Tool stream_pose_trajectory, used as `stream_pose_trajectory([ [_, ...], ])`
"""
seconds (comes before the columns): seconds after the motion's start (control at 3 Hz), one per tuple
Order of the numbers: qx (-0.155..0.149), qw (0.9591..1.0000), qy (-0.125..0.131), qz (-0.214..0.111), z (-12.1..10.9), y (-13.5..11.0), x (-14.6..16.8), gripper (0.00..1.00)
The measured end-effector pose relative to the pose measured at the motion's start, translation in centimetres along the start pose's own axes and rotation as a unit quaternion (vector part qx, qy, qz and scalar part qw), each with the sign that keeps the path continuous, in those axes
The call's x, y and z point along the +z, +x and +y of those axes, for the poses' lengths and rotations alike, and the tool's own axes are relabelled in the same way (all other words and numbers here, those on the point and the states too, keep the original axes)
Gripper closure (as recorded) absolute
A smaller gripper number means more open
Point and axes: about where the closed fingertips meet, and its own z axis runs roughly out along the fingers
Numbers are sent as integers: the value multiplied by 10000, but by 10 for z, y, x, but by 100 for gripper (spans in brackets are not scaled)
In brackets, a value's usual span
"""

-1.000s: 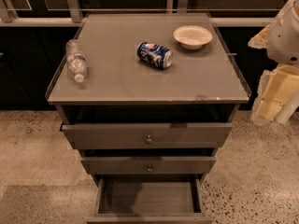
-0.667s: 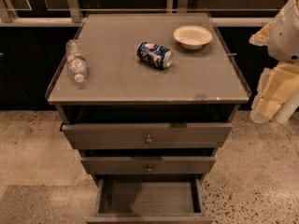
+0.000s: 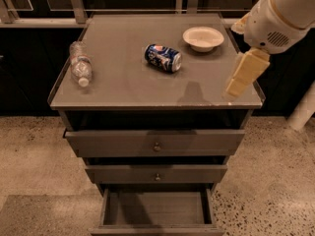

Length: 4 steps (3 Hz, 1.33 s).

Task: Place pepsi can into bottom drawer

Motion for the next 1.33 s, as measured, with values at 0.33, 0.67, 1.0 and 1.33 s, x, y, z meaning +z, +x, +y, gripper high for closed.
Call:
stream_pose_trajectory([
  [0.33,93,9990,75,-439,-32,-40,34,0],
  [0.67,203,9965,4,-812,-52,-75,59,0],
  [1.0,206,9962,-10,-845,-55,-79,62,0],
  [1.33,190,9959,-125,-877,-59,-77,70,0],
])
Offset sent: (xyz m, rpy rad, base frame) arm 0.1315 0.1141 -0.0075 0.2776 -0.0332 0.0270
